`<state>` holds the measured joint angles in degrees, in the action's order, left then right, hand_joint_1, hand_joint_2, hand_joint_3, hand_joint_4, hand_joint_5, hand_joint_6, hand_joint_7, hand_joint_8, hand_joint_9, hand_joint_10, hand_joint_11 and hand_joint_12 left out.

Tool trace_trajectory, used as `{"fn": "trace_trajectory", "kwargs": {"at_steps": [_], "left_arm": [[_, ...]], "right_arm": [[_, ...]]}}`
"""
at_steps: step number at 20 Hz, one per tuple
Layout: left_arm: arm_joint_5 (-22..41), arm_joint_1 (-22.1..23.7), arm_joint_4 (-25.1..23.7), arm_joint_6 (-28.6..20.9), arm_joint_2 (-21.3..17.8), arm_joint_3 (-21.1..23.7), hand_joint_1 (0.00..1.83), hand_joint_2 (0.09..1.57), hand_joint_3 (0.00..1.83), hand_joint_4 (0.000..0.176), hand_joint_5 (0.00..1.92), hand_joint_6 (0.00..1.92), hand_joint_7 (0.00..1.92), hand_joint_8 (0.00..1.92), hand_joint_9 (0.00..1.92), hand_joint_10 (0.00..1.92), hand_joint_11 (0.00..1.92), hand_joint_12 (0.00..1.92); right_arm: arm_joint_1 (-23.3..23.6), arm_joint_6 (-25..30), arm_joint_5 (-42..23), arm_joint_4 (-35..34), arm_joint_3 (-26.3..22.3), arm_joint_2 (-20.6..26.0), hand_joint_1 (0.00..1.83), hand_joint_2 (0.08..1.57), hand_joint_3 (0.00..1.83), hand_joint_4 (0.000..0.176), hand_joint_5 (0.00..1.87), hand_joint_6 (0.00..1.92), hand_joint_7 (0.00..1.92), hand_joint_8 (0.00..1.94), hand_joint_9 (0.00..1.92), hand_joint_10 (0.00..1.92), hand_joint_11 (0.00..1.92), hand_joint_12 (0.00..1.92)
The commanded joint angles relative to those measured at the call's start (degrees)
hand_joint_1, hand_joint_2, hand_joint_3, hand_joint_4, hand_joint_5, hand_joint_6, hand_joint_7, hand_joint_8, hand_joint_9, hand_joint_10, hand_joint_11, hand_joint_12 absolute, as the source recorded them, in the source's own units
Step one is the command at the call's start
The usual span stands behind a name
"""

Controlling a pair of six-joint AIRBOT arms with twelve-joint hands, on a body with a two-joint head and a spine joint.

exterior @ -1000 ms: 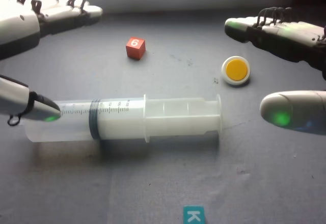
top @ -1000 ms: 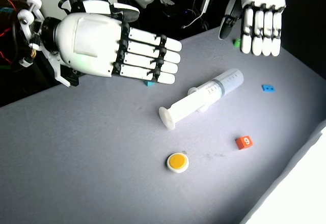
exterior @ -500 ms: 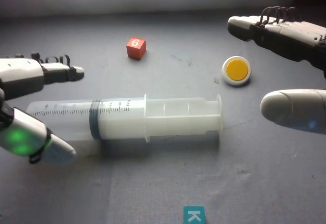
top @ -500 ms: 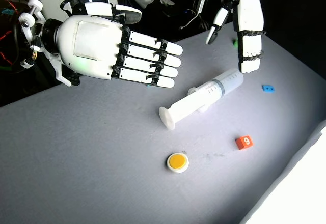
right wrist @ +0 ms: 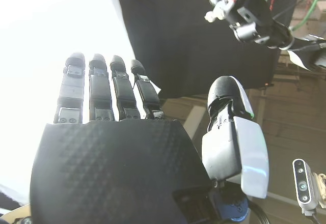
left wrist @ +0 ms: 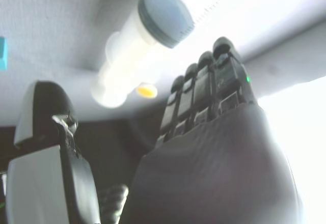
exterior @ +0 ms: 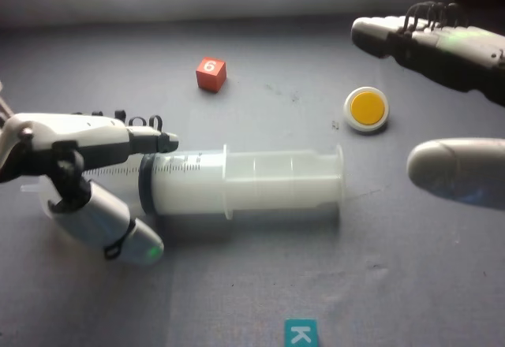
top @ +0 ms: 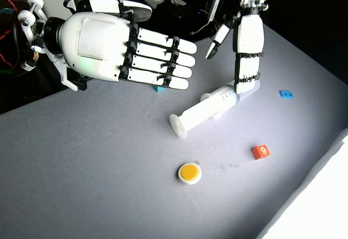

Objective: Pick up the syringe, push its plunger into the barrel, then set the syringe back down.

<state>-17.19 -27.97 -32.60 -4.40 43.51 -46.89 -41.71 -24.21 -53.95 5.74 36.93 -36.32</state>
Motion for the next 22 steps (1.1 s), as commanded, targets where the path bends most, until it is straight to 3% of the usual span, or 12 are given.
{"fn": "trace_trajectory", "kwargs": {"at_steps": [1, 7, 13, 18, 22], "left_arm": [[3.33, -0.02, -0.91, -0.04, 1.00, -1.11, 0.88, 1.01, 0.00, 0.000, 0.00, 0.00, 0.00, 0.00, 0.00, 0.00, 0.00, 0.09], [3.81, -0.99, -1.10, 0.02, 6.03, -6.44, 0.91, 1.02, 0.00, 0.000, 0.00, 0.00, 0.00, 0.00, 0.00, 0.00, 0.00, 0.10], [4.04, -2.45, -1.10, 0.03, 8.45, -9.05, 0.90, 1.02, 0.00, 0.000, 0.00, 0.00, 0.00, 0.00, 0.00, 0.00, 0.00, 0.03], [4.74, -4.06, -1.02, 0.03, 10.68, -11.02, 0.87, 1.03, 0.00, 0.000, 0.00, 0.00, 0.00, 0.00, 0.00, 0.00, 0.00, 0.11], [4.80, -4.52, -0.76, 0.03, 12.04, -12.07, 0.89, 1.02, 0.00, 0.000, 0.00, 0.00, 0.00, 0.00, 0.00, 0.00, 0.02, 0.03]], "right_arm": [[0.07, 0.57, -8.35, -0.07, -0.01, 0.00, 0.00, 1.19, 0.00, 0.000, 0.01, 0.00, 0.00, 0.00, 0.00, 0.00, 0.00, 0.00], [-0.10, 0.66, -8.85, 0.26, -0.02, -0.06, 0.00, 1.19, 0.00, 0.000, 0.01, 0.00, 0.00, 0.00, 0.00, 0.00, 0.00, 0.00], [-0.10, 0.81, -9.34, 0.26, -0.02, -0.12, 0.00, 1.19, 0.00, 0.000, 0.02, 0.00, 0.00, 0.00, 0.00, 0.00, 0.00, 0.00], [-0.11, 0.81, -9.34, 0.26, -0.02, -0.18, 0.00, 1.19, 0.00, 0.000, 0.02, 0.00, 0.00, 0.00, 0.00, 0.00, 0.00, 0.00], [-0.19, 0.81, -9.38, 0.26, -0.01, -0.18, 0.00, 1.20, 0.00, 0.000, 0.02, 0.00, 0.00, 0.00, 0.00, 0.00, 0.00, 0.00]]}}
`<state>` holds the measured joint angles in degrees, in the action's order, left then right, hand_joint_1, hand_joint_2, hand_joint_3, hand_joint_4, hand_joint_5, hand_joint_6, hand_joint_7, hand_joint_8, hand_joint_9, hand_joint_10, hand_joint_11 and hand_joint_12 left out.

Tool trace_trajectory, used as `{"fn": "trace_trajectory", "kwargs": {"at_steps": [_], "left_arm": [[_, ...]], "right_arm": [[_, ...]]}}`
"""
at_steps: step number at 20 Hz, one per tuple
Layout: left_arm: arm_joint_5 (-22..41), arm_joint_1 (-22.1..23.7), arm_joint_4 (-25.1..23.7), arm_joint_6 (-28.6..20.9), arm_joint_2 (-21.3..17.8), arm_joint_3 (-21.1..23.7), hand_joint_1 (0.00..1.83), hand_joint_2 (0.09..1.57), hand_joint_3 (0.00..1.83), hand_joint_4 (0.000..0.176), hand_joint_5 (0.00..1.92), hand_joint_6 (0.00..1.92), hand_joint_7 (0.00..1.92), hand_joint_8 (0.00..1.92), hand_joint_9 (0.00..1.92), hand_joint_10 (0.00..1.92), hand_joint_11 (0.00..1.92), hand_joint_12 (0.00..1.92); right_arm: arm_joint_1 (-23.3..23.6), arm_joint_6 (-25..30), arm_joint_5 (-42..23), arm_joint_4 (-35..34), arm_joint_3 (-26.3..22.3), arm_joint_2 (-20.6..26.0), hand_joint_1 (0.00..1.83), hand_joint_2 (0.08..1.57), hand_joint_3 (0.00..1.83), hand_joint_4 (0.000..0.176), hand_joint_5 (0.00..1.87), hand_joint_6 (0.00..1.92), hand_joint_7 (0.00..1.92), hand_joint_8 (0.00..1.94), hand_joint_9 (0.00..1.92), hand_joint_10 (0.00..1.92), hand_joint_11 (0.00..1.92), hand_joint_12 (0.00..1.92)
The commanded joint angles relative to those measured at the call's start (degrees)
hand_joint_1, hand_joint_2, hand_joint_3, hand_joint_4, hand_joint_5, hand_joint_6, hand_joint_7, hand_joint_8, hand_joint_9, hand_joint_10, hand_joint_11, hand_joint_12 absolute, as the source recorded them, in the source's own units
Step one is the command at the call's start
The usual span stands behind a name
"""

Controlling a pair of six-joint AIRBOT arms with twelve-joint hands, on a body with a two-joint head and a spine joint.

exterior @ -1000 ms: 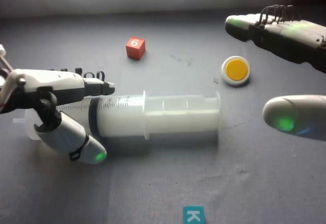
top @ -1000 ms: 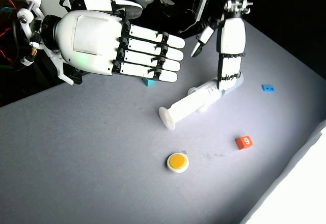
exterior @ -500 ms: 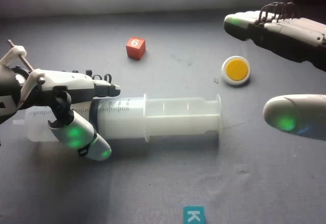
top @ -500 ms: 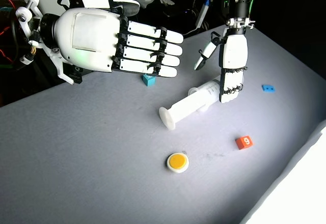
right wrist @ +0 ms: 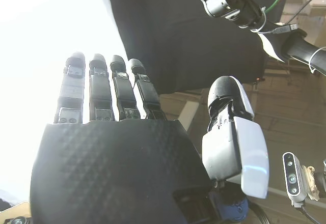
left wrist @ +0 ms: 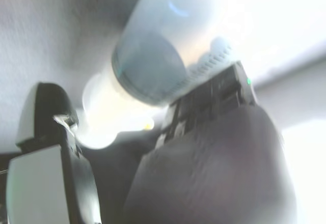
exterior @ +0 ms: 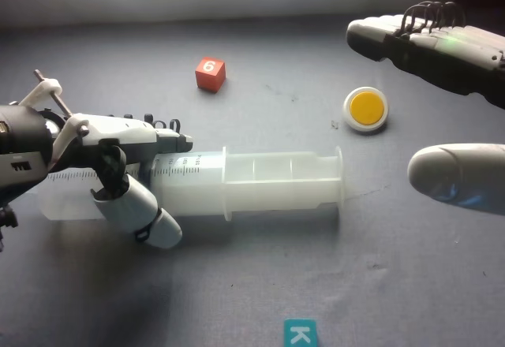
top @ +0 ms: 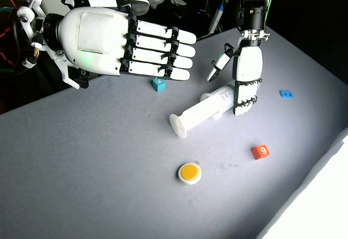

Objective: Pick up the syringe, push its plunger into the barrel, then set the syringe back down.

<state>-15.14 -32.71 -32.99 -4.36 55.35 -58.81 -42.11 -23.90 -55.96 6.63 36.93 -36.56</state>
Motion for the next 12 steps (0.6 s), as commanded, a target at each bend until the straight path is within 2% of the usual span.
{"fn": "trace_trajectory", "kwargs": {"at_steps": [1, 2, 3, 5, 6, 7, 8, 9, 10, 11, 12], "left_arm": [[2.75, 0.06, -0.36, -0.01, 0.33, -0.35, 0.91, 1.03, 0.00, 0.000, 0.00, 0.00, 0.00, 0.00, 0.00, 0.00, 0.02, 0.03], [2.81, -0.17, -0.37, -0.01, 0.45, -0.49, 0.91, 1.04, 0.00, 0.000, 0.00, 0.00, 0.01, 0.00, 0.02, 0.00, 0.00, 0.22], [3.05, -0.33, -0.36, -0.01, 0.53, -0.57, 0.91, 1.05, 0.00, 0.000, 0.04, 0.01, 0.03, 0.01, 0.04, 0.01, 0.00, 0.30], [3.32, -0.63, -0.39, -0.01, 0.57, -0.50, 0.91, 1.05, 0.00, 0.000, 0.05, 0.01, 0.04, 0.01, 0.05, 0.01, 0.00, 0.32], [3.52, -0.85, -0.40, 0.01, 0.50, -0.34, 0.87, 1.06, 0.00, 0.000, 0.09, 0.01, 0.09, 0.01, 0.11, 0.02, 0.00, 0.51], [3.52, -0.95, -0.42, 0.02, 0.48, -0.31, 0.87, 1.06, 0.00, 0.000, 0.09, 0.01, 0.09, 0.01, 0.11, 0.02, 0.00, 0.51], [3.52, -1.03, -0.43, 0.02, 0.50, -0.28, 0.84, 1.05, 0.00, 0.000, 0.15, 0.03, 0.15, 0.02, 0.16, 0.03, 0.00, 0.65], [3.58, -1.05, -0.48, 0.02, 0.50, -0.22, 0.95, 1.08, 0.00, 0.000, 0.36, 0.03, 0.46, 0.03, 0.45, 0.05, 0.07, 1.02], [3.66, -1.04, -0.48, 0.02, 0.49, -0.16, 0.95, 1.08, 0.00, 0.000, 0.36, 0.03, 0.46, 0.03, 0.45, 0.05, 0.07, 1.02], [3.75, -1.04, -0.48, 0.02, 0.48, -0.13, 1.07, 1.06, 0.00, 0.000, 0.59, 0.04, 0.71, 0.02, 0.69, 0.06, 0.23, 1.08], [3.78, -1.06, -0.47, 0.02, 0.50, -0.16, 1.07, 1.06, 0.00, 0.000, 0.59, 0.04, 0.71, 0.02, 0.69, 0.06, 0.23, 1.08]], "right_arm": [[0.20, 0.50, -7.37, -0.64, -0.01, 0.06, 0.00, 1.20, 0.00, 0.000, 0.03, 0.01, 0.01, 0.00, 0.00, 0.00, 0.00, 0.00], [0.20, 0.50, -7.39, -0.64, -0.01, 0.06, 0.00, 1.20, 0.00, 0.000, 0.01, 0.00, 0.00, 0.00, 0.00, 0.00, 0.00, 0.00], [0.20, 0.50, -7.42, -0.64, -0.01, 0.06, 0.00, 1.19, 0.00, 0.000, 0.03, 0.01, 0.00, 0.00, 0.00, 0.00, 0.00, 0.00], [0.20, 0.50, -7.44, -0.64, -0.01, 0.06, 0.00, 1.19, 0.00, 0.000, 0.03, 0.01, 0.00, 0.00, 0.00, 0.00, 0.00, 0.00], [0.20, 0.50, -7.44, -0.64, -0.01, 0.06, 0.00, 1.20, 0.00, 0.000, 0.02, 0.00, 0.00, 0.00, 0.00, 0.00, 0.00, 0.00], [0.20, 0.50, -7.50, -0.64, -0.01, 0.06, 0.00, 1.20, 0.00, 0.000, 0.02, 0.00, 0.00, 0.00, 0.00, 0.00, 0.00, 0.00], [0.20, 0.50, -7.54, -0.64, -0.01, 0.06, 0.00, 1.20, 0.00, 0.000, 0.03, 0.01, 0.01, 0.00, 0.00, 0.00, 0.00, 0.00], [0.18, 0.50, -7.58, -0.64, -0.01, 0.06, 0.00, 1.20, 0.00, 0.000, 0.03, 0.00, 0.01, 0.00, 0.00, 0.00, 0.00, 0.00], [0.18, 0.50, -7.59, -0.64, -0.01, 0.06, 0.00, 1.20, 0.00, 0.000, 0.03, 0.00, 0.01, 0.00, 0.00, 0.00, 0.00, 0.00], [0.18, 0.50, -7.60, -0.64, -0.01, 0.06, 0.00, 1.20, 0.00, 0.000, 0.04, 0.01, 0.02, 0.01, 0.00, 0.00, 0.00, 0.00], [0.18, 0.50, -7.62, -0.64, -0.01, 0.06, 0.00, 1.20, 0.00, 0.000, 0.04, 0.01, 0.02, 0.01, 0.00, 0.00, 0.00, 0.00]]}}
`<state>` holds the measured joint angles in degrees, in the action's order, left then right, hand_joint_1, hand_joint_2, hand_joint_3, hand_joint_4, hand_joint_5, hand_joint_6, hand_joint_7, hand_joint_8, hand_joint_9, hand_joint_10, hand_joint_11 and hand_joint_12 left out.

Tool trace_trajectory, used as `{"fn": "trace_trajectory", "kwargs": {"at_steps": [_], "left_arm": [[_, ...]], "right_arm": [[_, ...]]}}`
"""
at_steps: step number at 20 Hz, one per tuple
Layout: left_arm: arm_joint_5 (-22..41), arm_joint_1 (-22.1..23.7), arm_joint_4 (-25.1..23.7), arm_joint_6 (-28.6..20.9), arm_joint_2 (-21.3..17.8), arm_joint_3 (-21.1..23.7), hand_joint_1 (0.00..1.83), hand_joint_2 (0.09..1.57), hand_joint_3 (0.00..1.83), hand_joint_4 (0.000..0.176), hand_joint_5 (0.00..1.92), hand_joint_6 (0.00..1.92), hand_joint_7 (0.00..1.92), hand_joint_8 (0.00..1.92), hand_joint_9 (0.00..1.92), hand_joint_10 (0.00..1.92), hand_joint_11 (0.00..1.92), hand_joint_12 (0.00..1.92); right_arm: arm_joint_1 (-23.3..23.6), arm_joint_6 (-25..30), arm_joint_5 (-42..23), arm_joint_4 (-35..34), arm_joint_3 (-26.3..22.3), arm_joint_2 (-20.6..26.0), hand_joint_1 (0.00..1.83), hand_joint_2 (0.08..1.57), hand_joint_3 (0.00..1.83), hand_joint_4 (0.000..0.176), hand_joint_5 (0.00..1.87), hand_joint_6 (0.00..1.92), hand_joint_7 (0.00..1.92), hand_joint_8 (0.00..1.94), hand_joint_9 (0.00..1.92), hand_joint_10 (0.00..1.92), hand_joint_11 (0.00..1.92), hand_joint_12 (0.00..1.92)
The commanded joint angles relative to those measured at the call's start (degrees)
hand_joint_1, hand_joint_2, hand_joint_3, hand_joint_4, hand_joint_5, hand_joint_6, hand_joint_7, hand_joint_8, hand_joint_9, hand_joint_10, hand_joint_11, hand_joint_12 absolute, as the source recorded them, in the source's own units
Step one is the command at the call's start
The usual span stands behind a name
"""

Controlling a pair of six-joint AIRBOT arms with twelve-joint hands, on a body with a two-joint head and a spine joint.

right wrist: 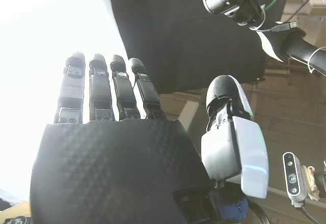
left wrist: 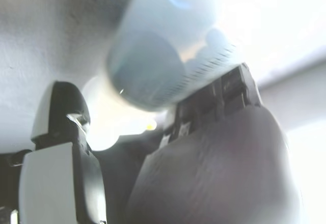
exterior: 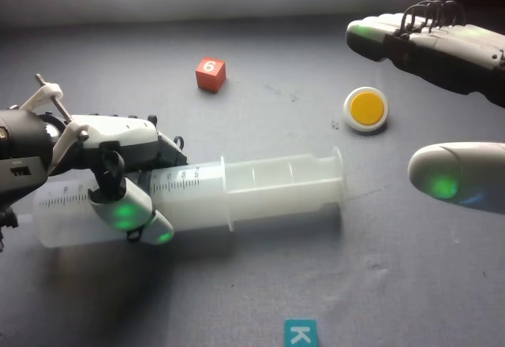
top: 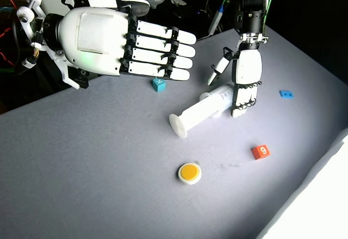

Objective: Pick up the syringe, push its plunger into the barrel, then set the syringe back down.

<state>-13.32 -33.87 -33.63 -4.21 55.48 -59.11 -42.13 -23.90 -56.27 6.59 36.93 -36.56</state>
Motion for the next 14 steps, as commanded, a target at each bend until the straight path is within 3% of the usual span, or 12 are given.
{"fn": "trace_trajectory", "kwargs": {"at_steps": [1, 2, 3, 4, 5, 7, 9, 14], "left_arm": [[1.99, -0.03, 0.15, -0.14, 0.43, 0.04, 1.14, 1.05, 0.00, 0.000, 0.76, 0.05, 0.86, 0.03, 0.85, 0.08, 0.36, 1.09], [2.01, -0.03, 0.15, -0.14, 0.40, 0.04, 1.16, 1.05, 0.00, 0.000, 0.80, 0.03, 0.91, 0.01, 0.90, 0.06, 0.39, 1.10], [2.11, -0.02, 0.15, -0.14, 0.27, 0.14, 1.22, 1.08, 0.00, 0.000, 0.92, 0.80, 1.09, 0.60, 1.08, 0.11, 0.50, 1.23], [2.17, -0.02, 0.15, -0.14, 0.16, 0.18, 1.35, 1.07, 0.00, 0.000, 1.05, 0.71, 1.13, 0.75, 0.96, 0.95, 0.61, 1.33], [2.17, -0.01, 0.15, -0.14, 0.09, 0.14, 1.38, 1.08, 0.00, 0.000, 1.03, 0.76, 1.08, 0.90, 0.90, 1.18, 0.62, 1.42], [2.20, 0.07, 0.15, -0.14, -0.17, 0.13, 1.38, 1.11, 0.00, 0.000, 0.96, 0.89, 1.03, 0.99, 0.87, 1.28, 0.61, 1.50], [2.20, 0.55, 0.15, -0.10, -0.55, 0.24, 1.37, 1.11, 0.00, 0.000, 0.91, 1.10, 1.04, 0.88, 0.90, 1.22, 0.63, 1.41], [4.00, 3.12, 0.16, 0.27, -2.91, 1.61, 1.37, 1.12, 0.00, 0.000, 0.93, 1.01, 1.01, 1.01, 0.85, 1.27, 0.59, 1.47]], "right_arm": [[0.18, 0.50, -7.37, -0.60, -0.01, 0.06, 0.00, 1.20, 0.00, 0.000, 0.06, 0.01, 0.03, 0.01, 0.00, 0.00, 0.00, 0.00], [0.18, 0.50, -7.39, -0.60, -0.01, 0.06, 0.00, 1.20, 0.00, 0.000, 0.06, 0.01, 0.03, 0.01, 0.00, 0.00, 0.00, 0.00], [0.17, 0.50, -7.39, -0.60, -0.01, 0.06, 0.00, 1.21, 0.00, 0.000, 0.07, 0.02, 0.03, 0.01, 0.00, 0.00, 0.00, 0.00], [0.17, 0.50, -7.40, -0.60, -0.01, 0.06, 0.00, 1.20, 0.00, 0.000, 0.06, 0.01, 0.04, 0.01, 0.00, 0.00, 0.00, 0.00], [0.17, 0.50, -7.41, -0.60, -0.01, 0.06, 0.00, 1.20, 0.00, 0.000, 0.06, 0.01, 0.04, 0.01, 0.00, 0.00, 0.00, 0.00], [0.17, 0.50, -7.41, -0.60, -0.02, 0.06, 0.00, 1.20, 0.00, 0.000, 0.07, 0.01, 0.03, 0.00, 0.00, 0.00, 0.00, 0.00], [0.17, 0.50, -7.45, -0.60, -0.02, 0.06, 0.00, 1.20, 0.00, 0.000, 0.06, 0.01, 0.04, 0.01, 0.00, 0.00, 0.00, 0.00], [0.16, 3.84, -8.12, -4.42, -0.01, -1.28, 0.00, 1.20, 0.00, 0.000, 0.08, 0.01, 0.05, 0.01, 0.01, 0.00, 0.00, 0.00]]}}
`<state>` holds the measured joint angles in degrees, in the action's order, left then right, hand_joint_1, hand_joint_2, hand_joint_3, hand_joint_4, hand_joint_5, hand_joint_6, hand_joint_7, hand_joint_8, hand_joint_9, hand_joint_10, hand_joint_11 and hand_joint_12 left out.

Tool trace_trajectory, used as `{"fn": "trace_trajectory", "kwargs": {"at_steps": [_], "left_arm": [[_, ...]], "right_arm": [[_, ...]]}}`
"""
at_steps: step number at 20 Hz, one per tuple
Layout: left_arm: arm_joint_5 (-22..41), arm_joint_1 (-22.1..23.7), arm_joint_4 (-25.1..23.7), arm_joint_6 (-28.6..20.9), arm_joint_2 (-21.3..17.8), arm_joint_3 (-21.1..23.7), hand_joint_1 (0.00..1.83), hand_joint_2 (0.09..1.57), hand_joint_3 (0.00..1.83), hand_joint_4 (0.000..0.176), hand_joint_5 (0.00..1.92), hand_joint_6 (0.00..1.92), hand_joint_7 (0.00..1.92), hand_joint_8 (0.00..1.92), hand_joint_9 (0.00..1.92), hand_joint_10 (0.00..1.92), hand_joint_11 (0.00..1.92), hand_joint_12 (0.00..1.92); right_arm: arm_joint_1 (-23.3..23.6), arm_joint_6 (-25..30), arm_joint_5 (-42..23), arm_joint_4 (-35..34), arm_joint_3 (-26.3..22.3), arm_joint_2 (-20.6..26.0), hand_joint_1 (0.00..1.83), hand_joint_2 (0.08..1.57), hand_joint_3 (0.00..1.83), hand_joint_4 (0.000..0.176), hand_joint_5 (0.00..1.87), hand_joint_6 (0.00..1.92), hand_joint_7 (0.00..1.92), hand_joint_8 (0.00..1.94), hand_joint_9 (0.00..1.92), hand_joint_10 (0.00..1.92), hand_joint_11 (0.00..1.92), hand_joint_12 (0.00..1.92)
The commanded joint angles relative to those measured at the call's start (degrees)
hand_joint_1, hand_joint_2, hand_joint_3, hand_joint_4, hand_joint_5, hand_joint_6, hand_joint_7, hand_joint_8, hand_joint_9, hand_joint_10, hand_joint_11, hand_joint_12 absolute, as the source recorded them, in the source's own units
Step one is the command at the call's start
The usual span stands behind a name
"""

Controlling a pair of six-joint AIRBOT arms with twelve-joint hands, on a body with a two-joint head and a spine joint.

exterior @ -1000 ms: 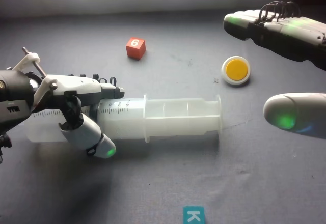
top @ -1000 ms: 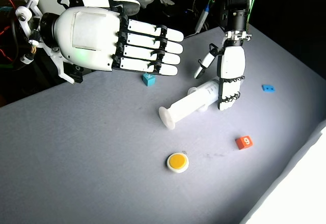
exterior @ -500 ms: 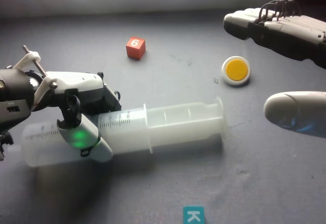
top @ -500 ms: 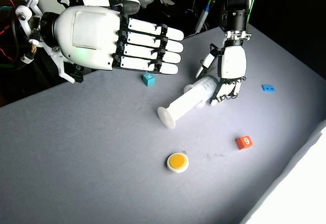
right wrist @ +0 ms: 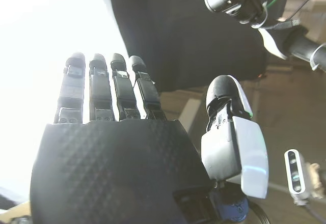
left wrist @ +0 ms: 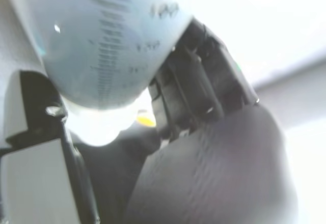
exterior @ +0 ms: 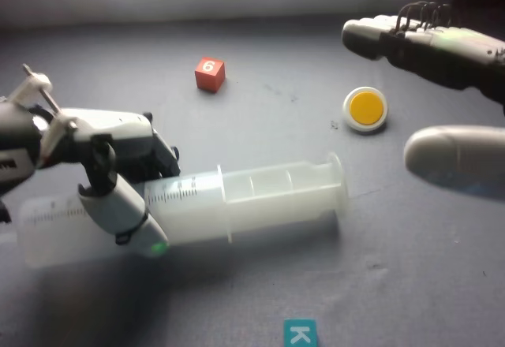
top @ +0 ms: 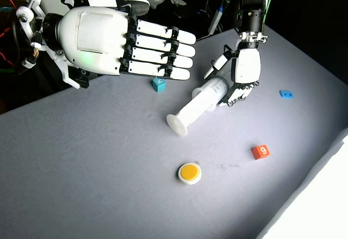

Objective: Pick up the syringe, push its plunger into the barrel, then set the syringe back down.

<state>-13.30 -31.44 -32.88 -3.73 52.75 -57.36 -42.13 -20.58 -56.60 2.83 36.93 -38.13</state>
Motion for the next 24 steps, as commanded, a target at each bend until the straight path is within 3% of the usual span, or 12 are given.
{"fn": "trace_trajectory", "kwargs": {"at_steps": [1, 2, 4, 7, 8, 11, 12, 16, 17, 18, 22, 24], "left_arm": [[4.35, 1.58, -0.47, -0.22, -0.90, 0.20, 1.37, 1.11, 0.00, 0.000, 0.94, 0.99, 1.02, 1.01, 0.86, 1.25, 0.60, 1.45], [4.57, 2.55, 0.23, -0.22, -1.79, 0.63, 1.37, 1.12, 0.00, 0.000, 0.94, 0.98, 1.00, 1.06, 0.83, 1.28, 0.56, 1.49], [4.63, 4.70, 2.04, -0.22, -3.61, 1.77, 1.23, 1.13, 0.00, 0.000, 0.92, 1.01, 1.00, 1.10, 0.87, 1.10, 0.56, 1.48], [5.47, 7.37, 4.71, -0.22, -6.24, 3.67, 1.22, 1.13, 0.00, 0.000, 0.92, 1.01, 1.00, 1.09, 0.87, 1.08, 0.54, 1.53], [6.16, 8.22, 5.65, -0.23, -7.38, 4.59, 1.36, 1.14, 0.00, 0.000, 0.87, 1.09, 0.99, 1.03, 0.82, 1.31, 0.52, 1.49], [6.94, 10.48, 7.81, -0.23, -9.89, 6.42, 1.37, 1.13, 0.00, 0.000, 0.89, 1.09, 1.01, 0.98, 0.84, 1.29, 0.55, 1.46], [7.20, 11.49, 8.21, -0.23, -10.75, 7.02, 1.25, 1.13, 0.00, 0.000, 0.91, 1.05, 0.99, 1.06, 0.84, 1.15, 0.51, 1.53], [7.19, 14.99, 10.15, -0.23, -12.62, 7.59, 1.22, 1.12, 0.00, 0.000, 0.93, 1.00, 1.00, 1.10, 0.85, 1.10, 0.53, 1.52], [7.14, 15.91, 11.15, -0.23, -12.90, 7.61, 1.34, 1.13, 0.00, 0.000, 0.90, 1.05, 1.00, 1.05, 0.82, 1.27, 0.53, 1.52], [7.05, 17.14, 11.39, -0.22, -13.13, 7.68, 1.36, 1.13, 0.00, 0.000, 0.89, 1.06, 1.00, 1.04, 0.82, 1.30, 0.53, 1.51], [6.07, 19.79, 11.59, -0.07, -13.54, 8.32, 1.35, 1.12, 0.00, 0.000, 0.92, 1.05, 1.02, 0.98, 0.85, 1.25, 0.54, 1.51], [5.53, 20.02, 11.58, 0.07, -13.62, 8.60, 1.37, 1.14, 0.00, 0.000, 0.89, 1.05, 0.98, 1.09, 0.80, 1.33, 0.51, 1.56]], "right_arm": [[0.16, 1.03, -8.28, -2.17, -0.01, -0.12, 0.00, 1.21, 0.00, 0.000, 0.08, 0.01, 0.06, 0.01, 0.01, 0.00, 0.00, 0.00], [0.16, 1.07, -8.41, -3.57, -0.01, -0.66, 0.00, 1.20, 0.00, 0.000, 0.07, 0.01, 0.05, 0.01, 0.01, 0.00, 0.00, 0.00], [0.19, 1.07, -8.52, -7.09, -0.02, -1.91, 0.00, 1.20, 0.00, 0.000, 0.09, 0.01, 0.06, 0.01, 0.01, 0.00, 0.01, 0.00], [1.13, 1.06, -8.55, -13.41, -0.02, -3.67, 0.00, 1.20, 0.00, 0.000, 0.09, 0.01, 0.06, 0.01, 0.01, 0.01, 0.00, 0.00], [2.02, 1.04, -8.54, -16.43, -0.02, -4.61, 0.00, 1.20, 0.00, 0.000, 0.08, 0.01, 0.06, 0.01, 0.01, 0.01, 0.00, 0.00], [3.29, 1.05, -8.63, -21.19, -0.03, -6.38, 0.00, 1.20, 0.00, 0.000, 0.08, 0.00, 0.04, 0.00, 0.00, 0.00, 0.00, 0.00], [3.89, 1.06, -8.98, -23.54, -0.05, -7.19, 0.00, 1.20, 0.00, 0.000, 0.06, 0.00, 0.02, 0.00, 0.00, 0.00, 0.00, 0.00], [5.74, 1.10, -8.86, -30.95, -1.30, -8.50, 0.00, 1.19, 0.00, 0.000, 0.04, 0.00, 0.00, 0.00, 0.00, 0.00, 0.00, 0.00], [5.84, 1.27, -8.66, -31.75, -1.83, -8.54, 0.00, 1.19, 0.00, 0.000, 0.03, 0.00, 0.00, 0.00, 0.00, 0.00, 0.00, 0.00], [5.83, 1.48, -8.56, -32.03, -2.40, -8.60, 0.00, 1.19, 0.00, 0.000, 0.03, 0.00, 0.00, 0.00, 0.00, 0.00, 0.00, 0.00], [6.85, 1.52, -7.15, -32.32, -2.85, -10.00, 0.00, 1.19, 0.00, 0.000, 0.00, 0.00, 0.00, 0.00, 0.00, 0.00, 0.00, 0.00], [8.22, 1.24, -6.91, -32.27, -1.86, -11.82, 0.00, 1.20, 0.00, 0.000, 0.02, 0.01, 0.00, 0.00, 0.00, 0.00, 0.00, 0.00]]}}
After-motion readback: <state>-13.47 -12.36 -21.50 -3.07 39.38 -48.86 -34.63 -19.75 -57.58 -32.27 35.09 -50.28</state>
